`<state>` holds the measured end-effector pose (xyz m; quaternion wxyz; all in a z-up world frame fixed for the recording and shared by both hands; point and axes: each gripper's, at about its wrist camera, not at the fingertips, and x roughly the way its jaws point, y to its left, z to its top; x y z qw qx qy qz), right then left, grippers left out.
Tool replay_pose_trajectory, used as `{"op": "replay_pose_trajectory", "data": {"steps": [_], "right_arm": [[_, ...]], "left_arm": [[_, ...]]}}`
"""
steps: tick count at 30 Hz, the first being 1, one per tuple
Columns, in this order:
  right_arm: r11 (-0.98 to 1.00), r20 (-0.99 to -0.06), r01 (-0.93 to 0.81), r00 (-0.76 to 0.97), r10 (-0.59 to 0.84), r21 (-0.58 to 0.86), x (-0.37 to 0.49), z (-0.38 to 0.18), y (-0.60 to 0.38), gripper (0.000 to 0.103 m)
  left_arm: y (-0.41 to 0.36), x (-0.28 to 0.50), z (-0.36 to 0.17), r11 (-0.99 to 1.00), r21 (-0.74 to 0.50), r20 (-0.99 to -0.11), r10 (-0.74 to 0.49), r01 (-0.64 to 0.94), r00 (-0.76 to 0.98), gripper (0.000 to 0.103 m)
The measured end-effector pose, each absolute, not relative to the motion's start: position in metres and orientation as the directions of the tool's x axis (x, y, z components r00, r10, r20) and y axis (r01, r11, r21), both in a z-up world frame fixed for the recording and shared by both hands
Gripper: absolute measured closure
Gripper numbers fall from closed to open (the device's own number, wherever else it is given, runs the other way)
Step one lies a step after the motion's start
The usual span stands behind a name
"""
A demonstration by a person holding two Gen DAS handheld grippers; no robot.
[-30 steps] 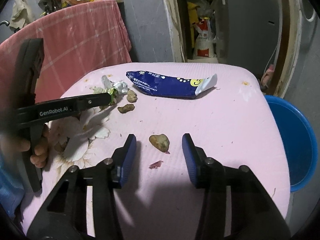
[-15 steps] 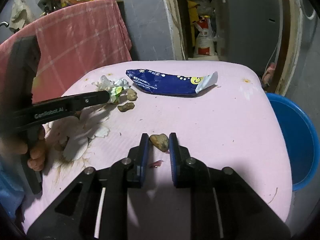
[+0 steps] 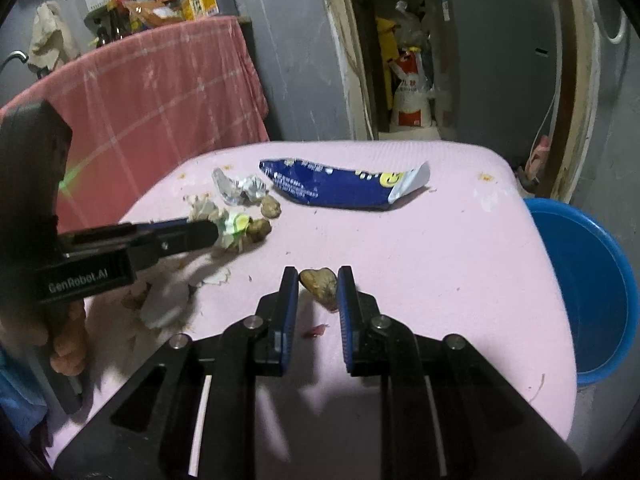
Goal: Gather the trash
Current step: 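Grasp the crumpled white-green wrapper with the left tool while the right tool grasps a brown shell, then carry both items over the blue basin and open both tools to drop them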
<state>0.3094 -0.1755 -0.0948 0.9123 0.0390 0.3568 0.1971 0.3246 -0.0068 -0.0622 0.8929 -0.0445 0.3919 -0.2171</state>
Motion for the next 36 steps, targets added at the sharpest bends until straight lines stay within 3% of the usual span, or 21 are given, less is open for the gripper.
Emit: {"op": "replay_pose_trajectory", "data": {"steps": [13, 26, 32, 36], "right_arm": [[0.921, -0.487, -0.287, 0.784, 0.384, 0.264, 0.289, -0.072, -0.203, 0.084], [0.965, -0.288, -0.138, 0.936, 0.201, 0.223, 0.272, -0.03, -0.287, 0.084], [0.968, -0.266, -0.025, 0.959, 0.094, 0.251, 0.283, -0.033, -0.338, 0.084], [0.967, -0.304, 0.043, 0.952, 0.037, 0.251, 0.294, -0.043, -0.365, 0.084]], "left_arm": [[-0.026, 0.313, -0.03, 0.857, -0.325, -0.554, -0.516, 0.401, 0.653, 0.087], [-0.097, 0.322, 0.0, 0.809, -0.297, -0.425, -0.588, 0.507, 0.688, 0.087], [-0.155, 0.341, 0.003, 0.776, -0.269, -0.44, -0.626, 0.571, 0.644, 0.087], [-0.189, 0.354, -0.004, 0.759, -0.237, -0.474, -0.636, 0.607, 0.61, 0.087]]}}
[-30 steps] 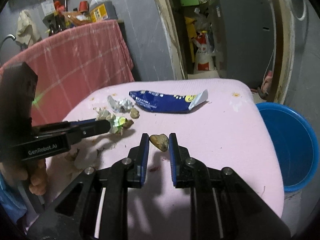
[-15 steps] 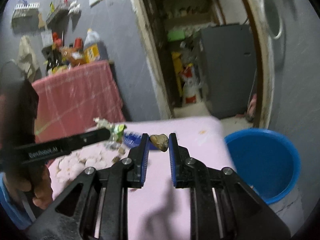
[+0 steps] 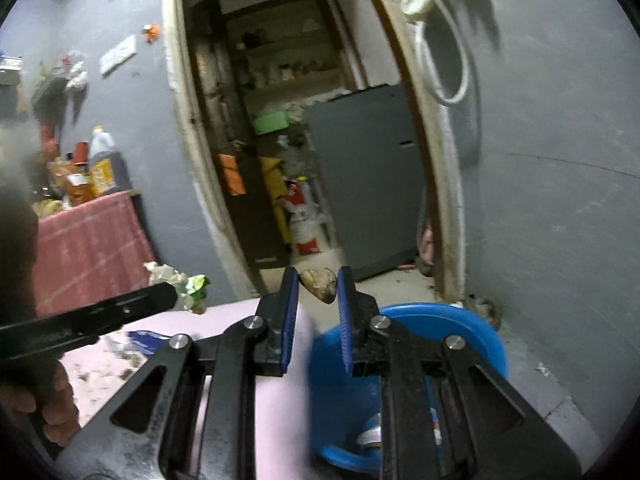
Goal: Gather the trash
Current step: 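Carry both items over the blue basin and open both tools to drop them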
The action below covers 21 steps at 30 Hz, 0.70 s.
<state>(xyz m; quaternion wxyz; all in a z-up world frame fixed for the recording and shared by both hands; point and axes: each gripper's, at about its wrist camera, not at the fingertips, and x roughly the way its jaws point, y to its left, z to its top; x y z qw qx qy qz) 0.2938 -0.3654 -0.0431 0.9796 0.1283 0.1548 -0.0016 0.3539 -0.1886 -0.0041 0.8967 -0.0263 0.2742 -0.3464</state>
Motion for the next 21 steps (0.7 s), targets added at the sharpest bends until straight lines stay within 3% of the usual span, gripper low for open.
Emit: {"op": "replay_pose_trajectory", "data": {"steps": [6, 10, 13, 21], "right_arm": [[0.945, -0.374, 0.111, 0.927, 0.012, 0.307, 0.305, -0.069, -0.402, 0.084], [0.93, -0.423, 0.139, 0.906, 0.019, 0.341, 0.312, -0.085, -0.415, 0.084], [0.925, -0.449, 0.15, 0.893, 0.025, 0.35, 0.318, -0.093, -0.422, 0.084], [0.902, -0.5, 0.196, 0.866, 0.025, 0.384, 0.326, -0.111, -0.435, 0.081]], "left_arm": [[-0.235, 0.38, -0.023, 0.74, -0.239, -0.548, -0.637, 0.628, 0.542, 0.087], [-0.263, 0.394, -0.044, 0.783, -0.178, -0.653, -0.547, 0.596, 0.524, 0.087], [-0.27, 0.403, -0.063, 0.793, -0.2, -0.699, -0.527, 0.576, 0.482, 0.087], [-0.274, 0.41, -0.086, 0.803, -0.214, -0.741, -0.505, 0.556, 0.444, 0.085]]}}
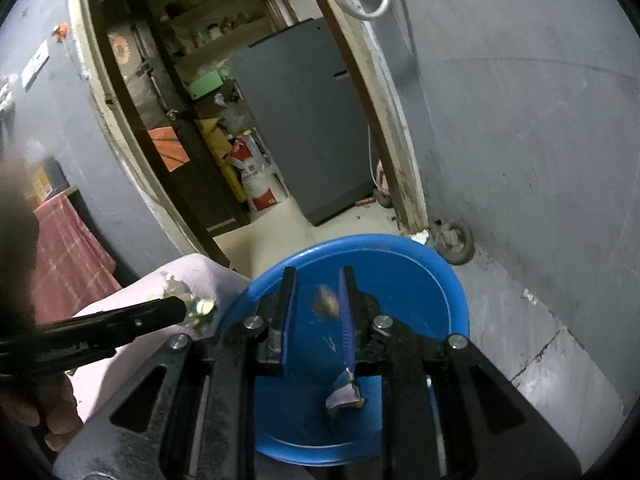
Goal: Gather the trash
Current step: 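Carry both items over the blue basin and open both tools to drop them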
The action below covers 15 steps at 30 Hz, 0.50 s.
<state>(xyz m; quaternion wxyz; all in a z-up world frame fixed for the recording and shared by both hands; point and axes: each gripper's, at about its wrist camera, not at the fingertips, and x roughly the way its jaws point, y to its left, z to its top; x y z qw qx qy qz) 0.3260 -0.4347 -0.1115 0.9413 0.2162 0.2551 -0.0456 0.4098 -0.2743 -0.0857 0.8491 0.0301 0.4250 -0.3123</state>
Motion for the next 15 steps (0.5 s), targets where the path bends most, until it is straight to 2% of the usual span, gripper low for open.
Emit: {"op": "replay_pose_trajectory", "data": {"steps": [4, 9, 15], "right_arm": [[0.895, -0.51, 0.207, 0.86, 0.027, 0.396, 0.327, -0.115, -0.44, 0.079], [0.894, -0.503, 0.208, 0.864, 0.022, 0.396, 0.324, -0.114, -0.44, 0.075], [0.909, -0.495, 0.201, 0.869, 0.007, 0.366, 0.319, -0.105, -0.435, 0.064]], "left_arm": [[-0.277, 0.403, -0.089, 0.804, -0.208, -0.742, -0.5, 0.556, 0.445, 0.072], [-0.272, 0.401, -0.086, 0.809, -0.209, -0.736, -0.5, 0.549, 0.457, 0.067], [-0.257, 0.395, -0.075, 0.818, -0.226, -0.704, -0.512, 0.528, 0.492, 0.063]]}}
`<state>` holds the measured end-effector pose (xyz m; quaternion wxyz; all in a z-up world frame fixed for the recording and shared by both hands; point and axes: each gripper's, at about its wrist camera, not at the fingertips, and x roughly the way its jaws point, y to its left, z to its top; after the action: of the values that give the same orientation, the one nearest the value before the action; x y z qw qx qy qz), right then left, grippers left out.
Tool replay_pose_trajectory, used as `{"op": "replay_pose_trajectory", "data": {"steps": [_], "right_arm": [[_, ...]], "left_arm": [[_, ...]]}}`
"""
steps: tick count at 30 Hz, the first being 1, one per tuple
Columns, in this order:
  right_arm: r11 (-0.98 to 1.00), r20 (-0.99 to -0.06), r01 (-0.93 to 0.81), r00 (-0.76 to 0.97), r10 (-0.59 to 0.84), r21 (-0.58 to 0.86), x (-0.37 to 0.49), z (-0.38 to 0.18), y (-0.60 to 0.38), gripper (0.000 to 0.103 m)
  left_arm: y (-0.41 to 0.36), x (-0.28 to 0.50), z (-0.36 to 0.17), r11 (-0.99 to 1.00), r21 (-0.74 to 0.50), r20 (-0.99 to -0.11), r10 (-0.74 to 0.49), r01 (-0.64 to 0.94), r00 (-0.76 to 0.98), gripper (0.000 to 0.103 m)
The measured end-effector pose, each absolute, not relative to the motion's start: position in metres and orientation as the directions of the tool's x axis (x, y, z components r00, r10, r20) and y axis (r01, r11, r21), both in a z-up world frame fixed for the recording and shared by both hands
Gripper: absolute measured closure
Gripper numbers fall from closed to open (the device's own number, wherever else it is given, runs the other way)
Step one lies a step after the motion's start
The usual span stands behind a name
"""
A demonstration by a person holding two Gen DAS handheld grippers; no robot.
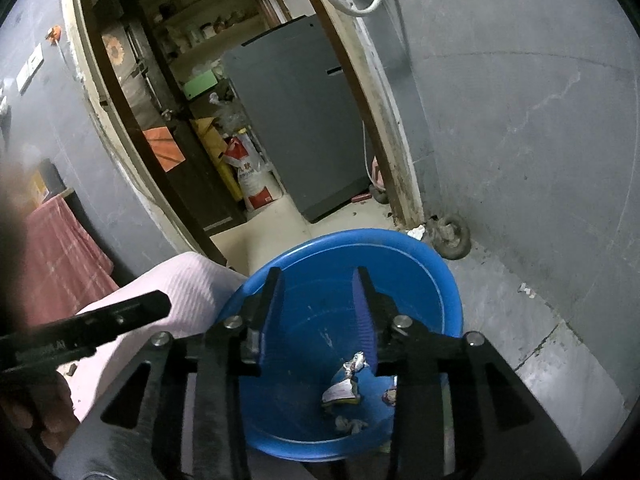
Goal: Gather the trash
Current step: 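Carry both items over the blue basin and open both tools to drop them, then move both tools back over the remaining trash on the table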
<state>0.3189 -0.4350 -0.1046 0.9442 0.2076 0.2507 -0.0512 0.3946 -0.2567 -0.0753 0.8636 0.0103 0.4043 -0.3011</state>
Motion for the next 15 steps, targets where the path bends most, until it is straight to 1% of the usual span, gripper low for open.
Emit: {"op": "replay_pose_trajectory", "data": {"steps": [2, 4, 5, 6, 8, 10, 11, 13, 15], "right_arm": [[0.918, -0.478, 0.196, 0.878, -0.007, 0.346, 0.315, -0.096, -0.431, 0.053], [0.926, -0.461, 0.184, 0.887, -0.011, 0.331, 0.311, -0.086, -0.425, 0.046], [0.93, -0.456, 0.177, 0.89, -0.011, 0.323, 0.31, -0.081, -0.421, 0.042], [0.933, -0.452, 0.171, 0.892, -0.01, 0.318, 0.308, -0.078, -0.419, 0.04], [0.94, -0.438, 0.152, 0.899, -0.003, 0.306, 0.304, -0.069, -0.411, 0.033], [0.944, -0.428, 0.136, 0.904, 0.006, 0.3, 0.3, -0.061, -0.403, 0.029], [0.946, -0.424, 0.131, 0.906, 0.008, 0.297, 0.298, -0.057, -0.398, 0.026], [0.949, -0.414, 0.118, 0.91, 0.015, 0.294, 0.295, -0.05, -0.391, 0.021], [0.951, -0.402, 0.103, 0.915, 0.025, 0.293, 0.29, -0.041, -0.383, 0.017]], "left_arm": [[-0.249, 0.392, -0.069, 0.825, -0.229, -0.689, -0.512, 0.516, 0.513, 0.062], [-0.238, 0.389, -0.061, 0.833, -0.235, -0.666, -0.513, 0.501, 0.541, 0.051], [-0.234, 0.389, -0.056, 0.835, -0.239, -0.655, -0.515, 0.495, 0.552, 0.048], [-0.226, 0.387, -0.05, 0.838, -0.245, -0.638, -0.518, 0.487, 0.571, 0.045], [-0.214, 0.384, -0.039, 0.842, -0.255, -0.611, -0.521, 0.475, 0.596, 0.042], [-0.203, 0.378, -0.03, 0.851, -0.261, -0.59, -0.514, 0.456, 0.623, 0.032], [-0.197, 0.376, -0.025, 0.855, -0.262, -0.578, -0.511, 0.448, 0.636, 0.03], [-0.184, 0.371, -0.015, 0.86, -0.262, -0.557, -0.506, 0.439, 0.659, 0.022], [-0.172, 0.366, -0.006, 0.865, -0.258, -0.538, -0.499, 0.43, 0.68, 0.017]]}}
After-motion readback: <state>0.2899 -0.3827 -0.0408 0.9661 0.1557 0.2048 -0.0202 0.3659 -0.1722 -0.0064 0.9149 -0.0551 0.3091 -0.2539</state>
